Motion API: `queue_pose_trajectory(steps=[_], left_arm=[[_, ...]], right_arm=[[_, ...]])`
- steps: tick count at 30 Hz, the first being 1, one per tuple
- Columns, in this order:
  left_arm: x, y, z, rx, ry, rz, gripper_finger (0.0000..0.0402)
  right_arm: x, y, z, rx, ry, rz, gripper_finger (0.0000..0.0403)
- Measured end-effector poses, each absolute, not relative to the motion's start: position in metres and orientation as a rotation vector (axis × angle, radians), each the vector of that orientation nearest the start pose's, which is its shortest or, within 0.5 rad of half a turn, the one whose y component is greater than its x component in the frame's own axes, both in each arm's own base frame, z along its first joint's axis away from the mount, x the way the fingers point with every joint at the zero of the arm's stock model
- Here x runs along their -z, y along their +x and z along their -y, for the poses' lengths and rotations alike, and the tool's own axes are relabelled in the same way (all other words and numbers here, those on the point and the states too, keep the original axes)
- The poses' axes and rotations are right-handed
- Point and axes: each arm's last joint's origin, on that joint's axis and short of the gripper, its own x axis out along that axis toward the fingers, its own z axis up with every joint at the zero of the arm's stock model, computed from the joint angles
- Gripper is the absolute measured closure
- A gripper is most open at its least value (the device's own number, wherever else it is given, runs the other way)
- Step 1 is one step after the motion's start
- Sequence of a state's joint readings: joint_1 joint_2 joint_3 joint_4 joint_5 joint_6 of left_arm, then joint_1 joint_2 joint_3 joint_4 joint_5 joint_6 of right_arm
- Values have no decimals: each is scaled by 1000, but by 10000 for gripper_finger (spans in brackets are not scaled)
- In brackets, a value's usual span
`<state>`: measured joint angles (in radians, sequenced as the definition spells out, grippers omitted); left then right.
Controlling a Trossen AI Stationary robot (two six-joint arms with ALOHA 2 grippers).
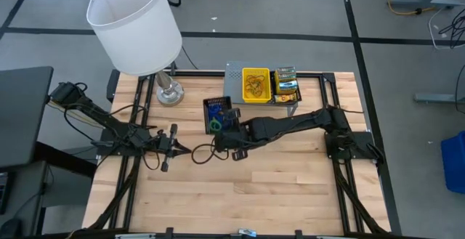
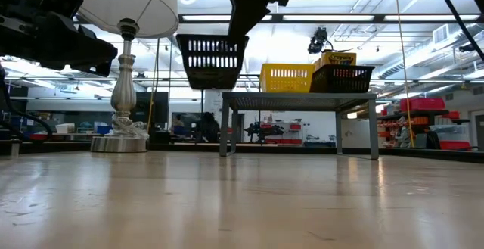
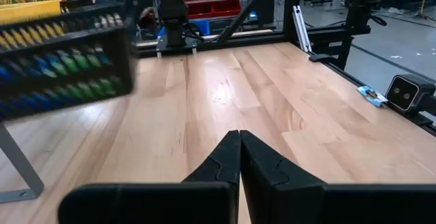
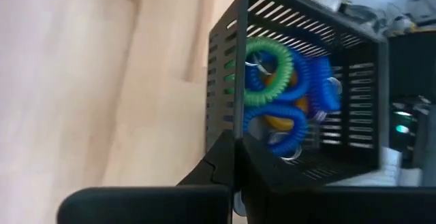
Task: Pick & Place Office Desk Supplies
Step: Put the black bin with spring keychains on the shelf
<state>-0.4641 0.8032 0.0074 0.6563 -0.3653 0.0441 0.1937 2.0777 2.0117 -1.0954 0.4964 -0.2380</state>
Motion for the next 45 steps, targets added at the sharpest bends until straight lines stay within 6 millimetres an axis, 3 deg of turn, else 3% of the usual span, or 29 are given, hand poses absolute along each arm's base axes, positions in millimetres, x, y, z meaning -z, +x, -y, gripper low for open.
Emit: queue_pose_trajectory(steps=[7, 28, 45], left_arm=[[-147, 134, 56, 102, 102, -130, 393], [-146, 134, 56, 105, 101, -135, 393], [-146, 134, 56, 105, 101, -135, 393]], right_arm=[[-298, 428, -52, 201, -606, -1136, 396], [-310, 413, 32, 318, -491, -1260, 396], [-308, 409, 65, 292, -422, -1296, 390]])
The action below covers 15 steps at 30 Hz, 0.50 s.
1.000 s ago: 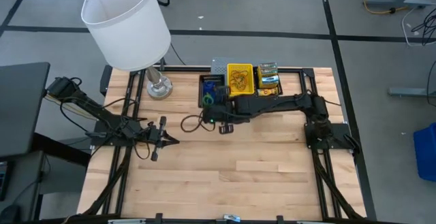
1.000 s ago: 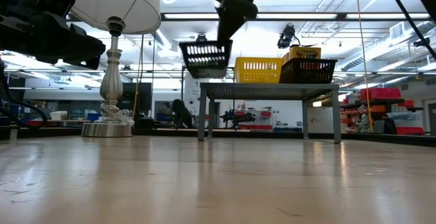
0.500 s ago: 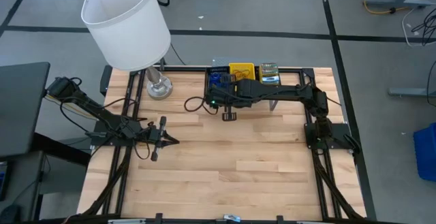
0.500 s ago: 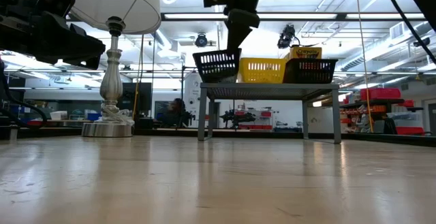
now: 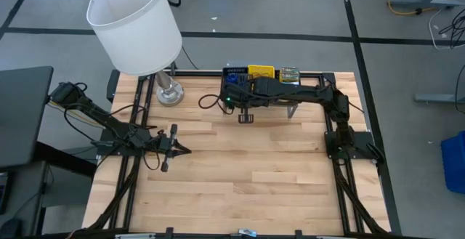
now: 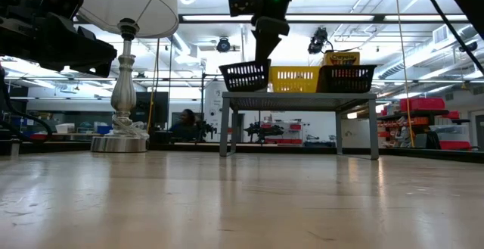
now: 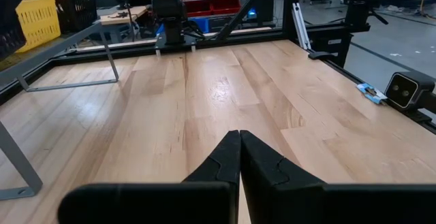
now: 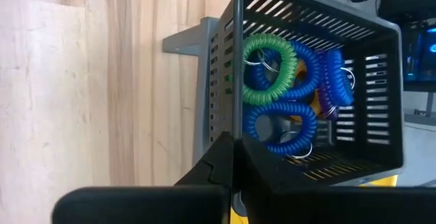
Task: Pick & Place Office Desk Supplies
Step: Put the black bin with spring keychains on the shelf
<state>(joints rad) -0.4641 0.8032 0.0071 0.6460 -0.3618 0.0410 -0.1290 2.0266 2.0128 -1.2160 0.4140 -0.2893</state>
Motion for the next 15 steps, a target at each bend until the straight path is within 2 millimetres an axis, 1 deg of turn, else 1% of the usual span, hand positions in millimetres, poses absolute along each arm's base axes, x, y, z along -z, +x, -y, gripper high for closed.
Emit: queue_pose_trajectory(steps=[8, 15], left_arm=[[-146, 134, 56, 106, 101, -135, 393], [-146, 134, 56, 105, 101, -135, 393]], right_arm=[[-308, 408, 71, 298, -416, -1300, 384], [-309, 409, 71, 281, -418, -1283, 338]])
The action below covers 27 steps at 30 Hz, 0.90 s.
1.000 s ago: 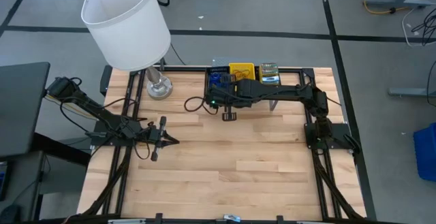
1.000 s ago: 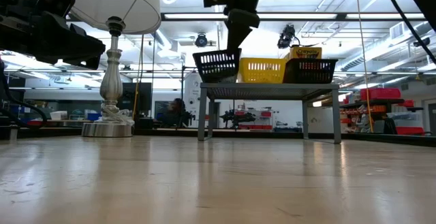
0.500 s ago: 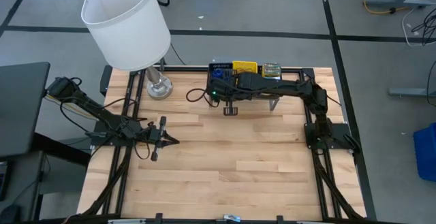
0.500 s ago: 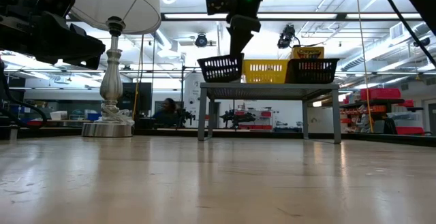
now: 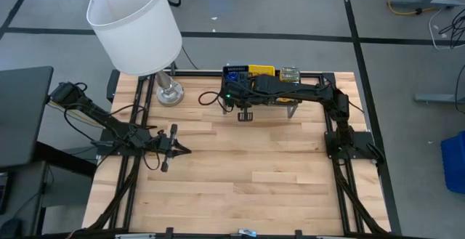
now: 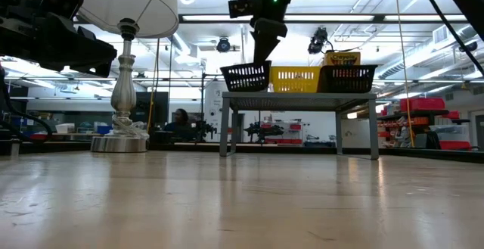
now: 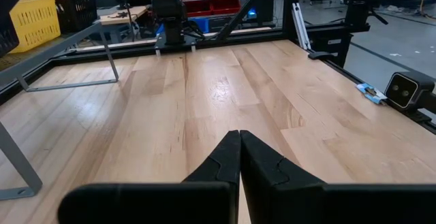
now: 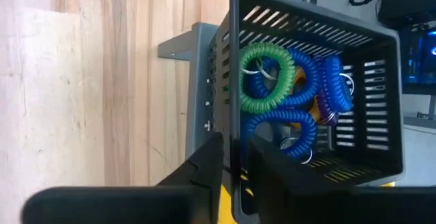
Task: Pick & Place Office Desk Supplies
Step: Put the black bin with spring keychains on the shelf
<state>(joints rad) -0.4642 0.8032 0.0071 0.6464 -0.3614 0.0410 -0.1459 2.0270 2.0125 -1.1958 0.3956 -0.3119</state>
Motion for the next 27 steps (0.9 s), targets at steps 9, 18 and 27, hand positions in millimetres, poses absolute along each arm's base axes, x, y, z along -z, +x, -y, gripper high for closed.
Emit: queue_pose_trajectory(steps=[9, 18, 27], left_arm=[[-146, 134, 56, 105, 102, -135, 393], [-146, 134, 55, 101, 104, -134, 393], [-147, 134, 56, 102, 100, -130, 393]], right_arm=[[-312, 418, 69, 278, -447, -1200, 273], [-326, 442, 28, 178, -374, -904, 246], [-350, 458, -37, -192, -266, -546, 245]])
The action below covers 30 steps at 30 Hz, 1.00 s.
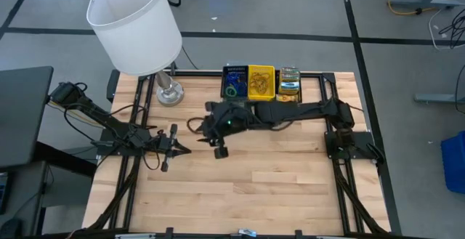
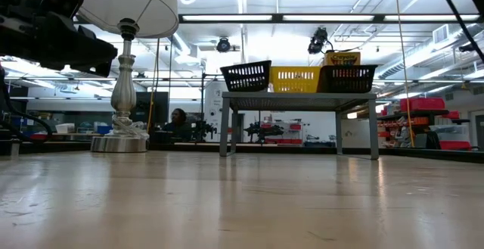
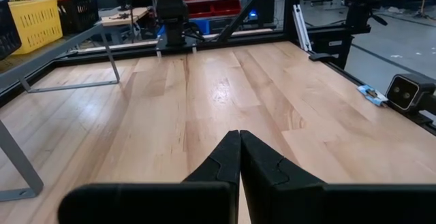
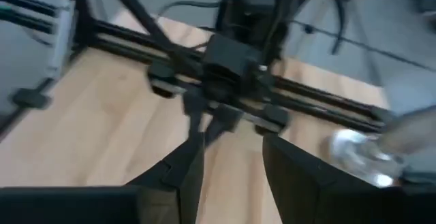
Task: Pick & Place Office Desk Supplies
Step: Put the black bin with spring keychains on the shelf
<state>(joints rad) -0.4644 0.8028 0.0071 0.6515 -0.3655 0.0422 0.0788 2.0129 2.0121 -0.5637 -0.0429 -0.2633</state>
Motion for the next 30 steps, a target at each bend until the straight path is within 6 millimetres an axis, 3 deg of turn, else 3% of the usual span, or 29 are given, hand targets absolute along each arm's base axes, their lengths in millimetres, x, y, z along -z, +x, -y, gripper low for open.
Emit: queue_pose_trajectory(steps=[4, 7, 12, 17, 30], left_arm=[[-147, 134, 56, 101, 94, -128, 393], [-147, 134, 56, 101, 87, -128, 393], [-147, 134, 56, 101, 90, -125, 393], [-147, 134, 56, 101, 89, -124, 393], [-146, 134, 56, 101, 97, -136, 393]], right_arm=[[-353, 453, -36, 19, -347, -596, 245], [-345, 440, -11, 204, -404, -784, 245], [-330, 419, 31, 312, -352, -1050, 245], [-327, 407, 61, 442, -341, -1156, 245], [-328, 397, 73, 542, -328, -1211, 245]])
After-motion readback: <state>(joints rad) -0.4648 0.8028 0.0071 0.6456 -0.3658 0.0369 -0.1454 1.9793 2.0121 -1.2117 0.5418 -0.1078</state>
